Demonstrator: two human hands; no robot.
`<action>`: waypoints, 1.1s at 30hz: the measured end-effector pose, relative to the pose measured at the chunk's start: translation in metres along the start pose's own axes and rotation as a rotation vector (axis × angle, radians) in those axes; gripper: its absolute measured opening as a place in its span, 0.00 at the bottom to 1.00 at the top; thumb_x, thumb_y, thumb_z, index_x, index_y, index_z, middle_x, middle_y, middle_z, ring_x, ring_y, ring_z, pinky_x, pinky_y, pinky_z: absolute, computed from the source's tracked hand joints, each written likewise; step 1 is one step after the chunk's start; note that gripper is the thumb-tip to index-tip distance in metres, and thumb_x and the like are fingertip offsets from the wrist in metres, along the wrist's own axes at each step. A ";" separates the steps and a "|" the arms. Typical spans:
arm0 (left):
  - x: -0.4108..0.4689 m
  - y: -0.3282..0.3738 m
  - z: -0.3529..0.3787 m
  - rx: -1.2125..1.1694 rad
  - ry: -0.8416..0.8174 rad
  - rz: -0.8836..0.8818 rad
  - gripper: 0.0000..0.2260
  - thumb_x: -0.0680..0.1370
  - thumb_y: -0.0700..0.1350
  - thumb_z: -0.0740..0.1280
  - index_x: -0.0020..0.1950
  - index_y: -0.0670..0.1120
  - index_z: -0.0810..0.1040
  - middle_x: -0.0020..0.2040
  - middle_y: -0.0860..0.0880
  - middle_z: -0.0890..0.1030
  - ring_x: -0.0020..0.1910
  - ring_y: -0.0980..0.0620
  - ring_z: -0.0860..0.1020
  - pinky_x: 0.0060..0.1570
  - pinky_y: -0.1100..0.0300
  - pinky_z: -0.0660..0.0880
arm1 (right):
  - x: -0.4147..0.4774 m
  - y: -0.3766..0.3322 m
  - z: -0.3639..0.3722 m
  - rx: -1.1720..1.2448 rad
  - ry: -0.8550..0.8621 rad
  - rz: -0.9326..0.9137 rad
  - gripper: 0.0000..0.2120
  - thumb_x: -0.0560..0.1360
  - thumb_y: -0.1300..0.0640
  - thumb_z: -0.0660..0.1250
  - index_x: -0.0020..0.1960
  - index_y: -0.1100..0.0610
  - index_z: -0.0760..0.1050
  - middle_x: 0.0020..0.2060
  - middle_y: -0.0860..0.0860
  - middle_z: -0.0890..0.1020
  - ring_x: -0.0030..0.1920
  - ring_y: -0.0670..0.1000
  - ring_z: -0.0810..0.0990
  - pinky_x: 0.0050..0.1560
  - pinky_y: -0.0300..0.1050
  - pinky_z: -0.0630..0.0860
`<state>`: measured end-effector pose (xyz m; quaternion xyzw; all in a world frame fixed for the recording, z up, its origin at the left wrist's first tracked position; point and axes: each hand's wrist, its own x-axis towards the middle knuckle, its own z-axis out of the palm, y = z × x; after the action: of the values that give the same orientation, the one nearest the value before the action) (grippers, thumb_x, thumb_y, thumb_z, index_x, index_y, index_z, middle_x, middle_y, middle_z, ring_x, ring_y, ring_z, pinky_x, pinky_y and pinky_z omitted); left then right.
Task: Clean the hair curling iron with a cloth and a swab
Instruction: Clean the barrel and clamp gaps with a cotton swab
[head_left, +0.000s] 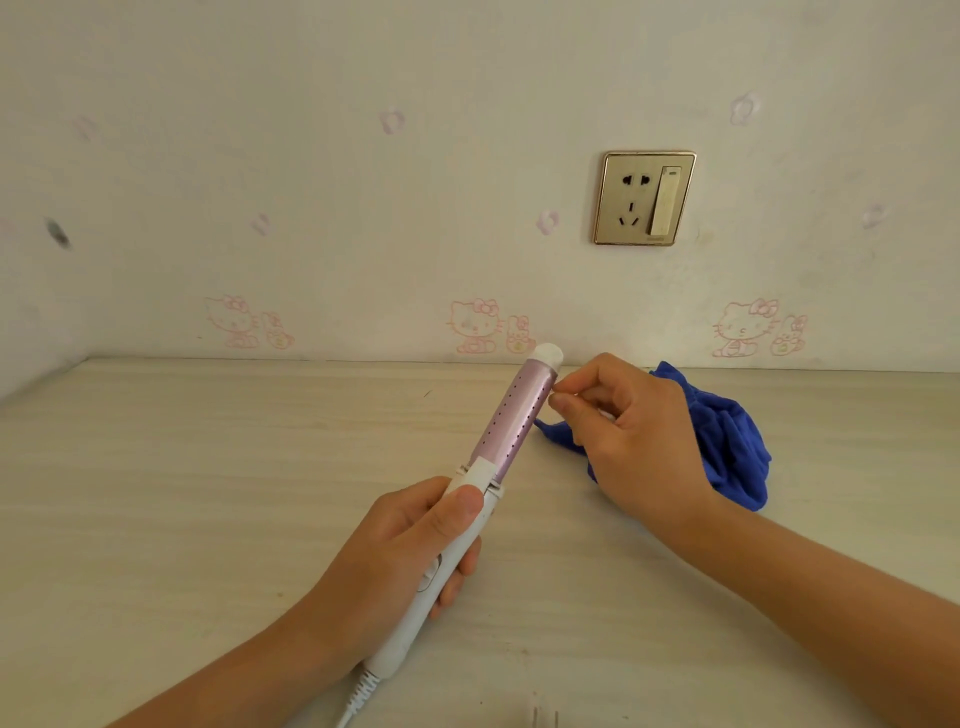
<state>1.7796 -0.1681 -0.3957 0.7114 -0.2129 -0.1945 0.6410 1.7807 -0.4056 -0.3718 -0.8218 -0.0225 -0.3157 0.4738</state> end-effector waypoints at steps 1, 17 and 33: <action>-0.001 0.000 0.000 -0.002 -0.002 0.020 0.30 0.73 0.69 0.67 0.52 0.41 0.79 0.37 0.46 0.80 0.29 0.50 0.75 0.28 0.60 0.72 | -0.002 -0.003 0.002 0.052 0.008 0.014 0.09 0.78 0.61 0.73 0.41 0.49 0.80 0.29 0.49 0.83 0.30 0.58 0.78 0.34 0.58 0.76; -0.003 0.001 0.001 -0.002 0.024 0.136 0.20 0.74 0.64 0.70 0.52 0.49 0.82 0.35 0.48 0.78 0.29 0.51 0.73 0.29 0.61 0.71 | -0.022 -0.010 0.013 0.066 -0.094 -0.042 0.06 0.77 0.59 0.74 0.43 0.53 0.81 0.25 0.52 0.79 0.26 0.60 0.72 0.26 0.52 0.68; -0.002 0.001 0.001 -0.004 0.003 0.066 0.23 0.75 0.63 0.68 0.55 0.44 0.81 0.35 0.46 0.78 0.29 0.50 0.72 0.29 0.60 0.70 | -0.024 -0.006 0.007 0.036 -0.170 -0.061 0.05 0.78 0.62 0.72 0.44 0.57 0.81 0.24 0.50 0.75 0.24 0.45 0.67 0.29 0.36 0.64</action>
<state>1.7773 -0.1680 -0.3945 0.7030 -0.2347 -0.1726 0.6487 1.7629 -0.3902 -0.3828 -0.8360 -0.0934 -0.2586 0.4749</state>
